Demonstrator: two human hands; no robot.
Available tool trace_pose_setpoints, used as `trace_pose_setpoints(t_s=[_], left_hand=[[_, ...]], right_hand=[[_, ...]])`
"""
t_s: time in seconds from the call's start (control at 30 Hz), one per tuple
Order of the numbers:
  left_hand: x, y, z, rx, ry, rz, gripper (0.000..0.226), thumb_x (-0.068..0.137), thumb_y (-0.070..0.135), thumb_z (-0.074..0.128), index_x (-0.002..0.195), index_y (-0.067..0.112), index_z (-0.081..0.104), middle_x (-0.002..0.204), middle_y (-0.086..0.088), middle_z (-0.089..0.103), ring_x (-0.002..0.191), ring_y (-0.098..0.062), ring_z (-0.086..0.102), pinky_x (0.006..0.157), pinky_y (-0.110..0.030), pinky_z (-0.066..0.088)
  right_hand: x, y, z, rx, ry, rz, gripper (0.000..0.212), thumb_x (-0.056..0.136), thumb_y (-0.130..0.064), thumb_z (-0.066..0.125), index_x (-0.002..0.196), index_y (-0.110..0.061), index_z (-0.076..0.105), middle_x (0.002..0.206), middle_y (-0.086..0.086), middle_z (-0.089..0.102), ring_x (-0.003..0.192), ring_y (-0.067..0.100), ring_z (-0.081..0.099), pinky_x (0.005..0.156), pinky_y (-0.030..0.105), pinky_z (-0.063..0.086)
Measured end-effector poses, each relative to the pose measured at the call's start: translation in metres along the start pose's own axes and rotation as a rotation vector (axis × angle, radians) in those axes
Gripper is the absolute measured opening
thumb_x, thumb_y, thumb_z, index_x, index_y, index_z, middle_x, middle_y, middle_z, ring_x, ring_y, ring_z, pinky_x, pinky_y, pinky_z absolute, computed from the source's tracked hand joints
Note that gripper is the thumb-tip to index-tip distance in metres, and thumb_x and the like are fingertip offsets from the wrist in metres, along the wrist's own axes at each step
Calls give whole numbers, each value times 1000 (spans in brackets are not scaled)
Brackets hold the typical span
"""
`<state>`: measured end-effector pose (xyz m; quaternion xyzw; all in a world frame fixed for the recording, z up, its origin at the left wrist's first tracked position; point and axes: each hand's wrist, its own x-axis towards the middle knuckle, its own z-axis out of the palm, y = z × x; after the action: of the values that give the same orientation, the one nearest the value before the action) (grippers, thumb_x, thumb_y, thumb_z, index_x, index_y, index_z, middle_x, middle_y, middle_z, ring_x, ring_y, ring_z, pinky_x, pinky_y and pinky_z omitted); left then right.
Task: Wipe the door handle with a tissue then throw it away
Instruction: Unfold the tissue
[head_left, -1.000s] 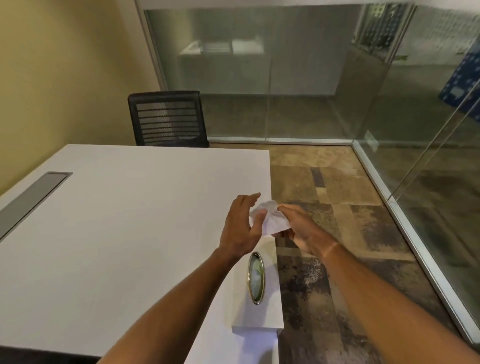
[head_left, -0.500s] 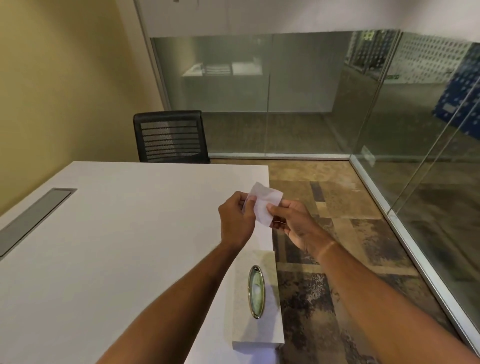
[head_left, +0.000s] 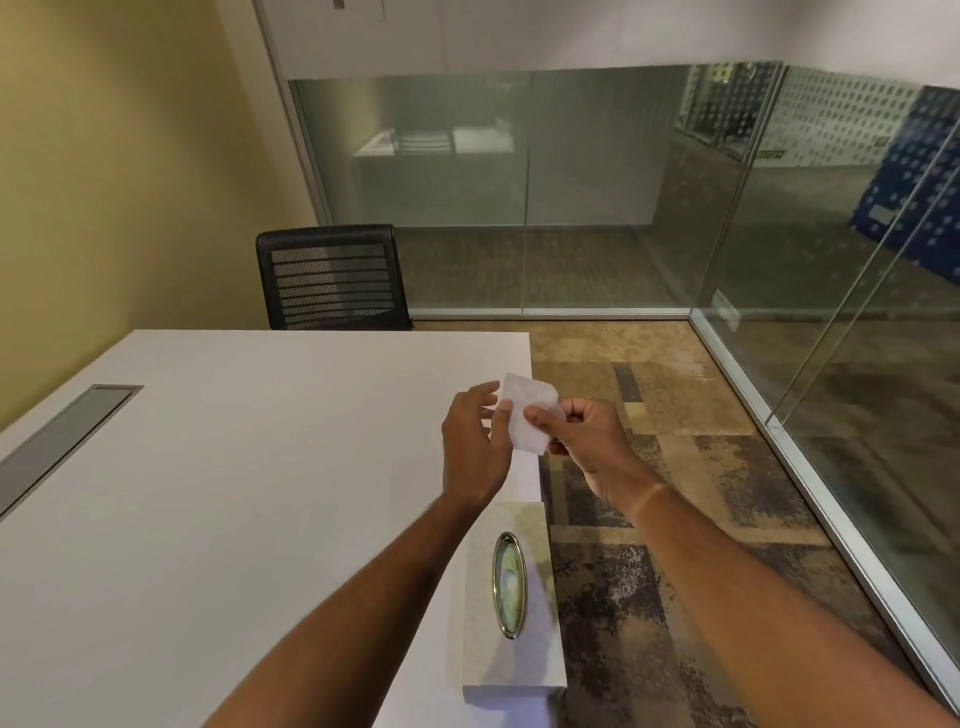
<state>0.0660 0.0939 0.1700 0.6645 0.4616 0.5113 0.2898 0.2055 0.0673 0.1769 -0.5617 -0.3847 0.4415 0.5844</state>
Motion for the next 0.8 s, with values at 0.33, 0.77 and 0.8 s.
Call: trace_pose_setpoints(t_s=[0.33, 0.77, 0.8], left_hand=[[-2, 9, 8, -61, -164, 2, 21, 84, 36, 67, 95, 18, 70, 87, 10, 69, 81, 0, 63, 62, -10, 50], [7, -9, -2, 101, -36, -56, 11, 94, 16, 58, 90, 13, 69, 80, 8, 64, 70, -3, 58, 63, -8, 42], [6, -9, -2, 131, -49, -23, 11, 94, 15, 58, 90, 11, 68, 81, 6, 64, 70, -5, 57, 64, -9, 42]], right_hand=[[1, 3, 2, -258, 44, -96, 26, 76, -11, 80, 72, 8, 62, 67, 23, 64, 59, 18, 58, 53, 37, 53], [0, -2, -13, -112, 17, -23, 11, 87, -15, 70, 78, -9, 69, 74, 5, 67, 70, 13, 59, 61, 24, 50], [1, -1, -13, -97, 31, -10, 12, 88, -16, 70, 77, -10, 68, 75, 5, 66, 70, 15, 59, 61, 25, 48]])
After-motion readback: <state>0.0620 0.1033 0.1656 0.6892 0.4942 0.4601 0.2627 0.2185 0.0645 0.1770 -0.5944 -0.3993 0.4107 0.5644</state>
